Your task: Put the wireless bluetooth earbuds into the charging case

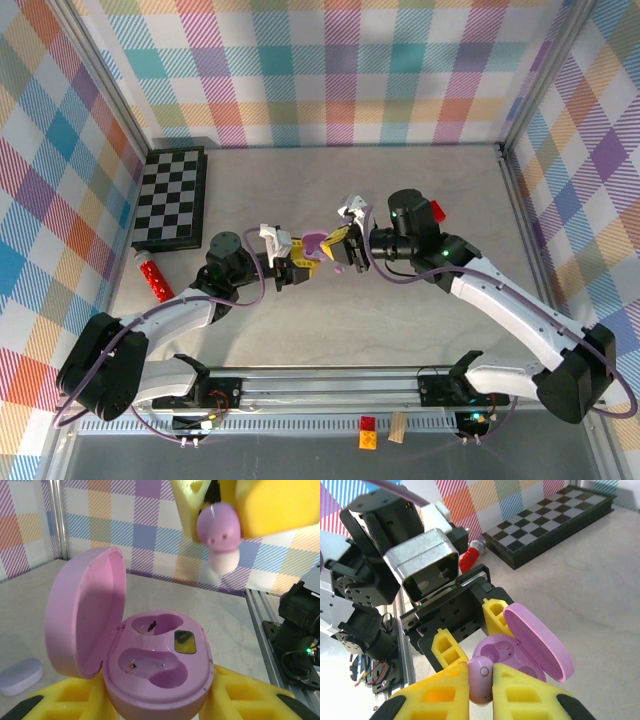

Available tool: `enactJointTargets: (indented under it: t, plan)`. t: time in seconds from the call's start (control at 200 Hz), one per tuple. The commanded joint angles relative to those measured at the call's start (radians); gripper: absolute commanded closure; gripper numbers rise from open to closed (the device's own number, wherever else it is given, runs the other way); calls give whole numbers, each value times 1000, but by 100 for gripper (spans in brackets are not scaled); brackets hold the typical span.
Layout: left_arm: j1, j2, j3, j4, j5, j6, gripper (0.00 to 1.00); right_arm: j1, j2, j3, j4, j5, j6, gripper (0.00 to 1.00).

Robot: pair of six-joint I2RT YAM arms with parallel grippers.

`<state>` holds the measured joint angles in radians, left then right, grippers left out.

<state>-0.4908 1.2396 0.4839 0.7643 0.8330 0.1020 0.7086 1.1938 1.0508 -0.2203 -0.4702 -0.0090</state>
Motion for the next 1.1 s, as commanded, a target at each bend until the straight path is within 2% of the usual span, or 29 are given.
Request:
enactJointTargets:
  t: [0.0,0.225,0.72,0.91,1.095]
  plan:
    - [-9,-36,27,-17,32,26,62,9,13,31,-19,-27,-44,87]
    - [-9,-64,30,-61,40,46,62,9,40,17,-2,19,-42,88]
    - [-9,-88,22,-68,22,41,62,9,52,5,-7,27,-45,87]
    - [-9,-89,22,-72,17,41,62,9,36,17,-14,47,-8,74]
    - [-9,-84,16,-71,0,48,62,7,-28,-5,18,61,25,70]
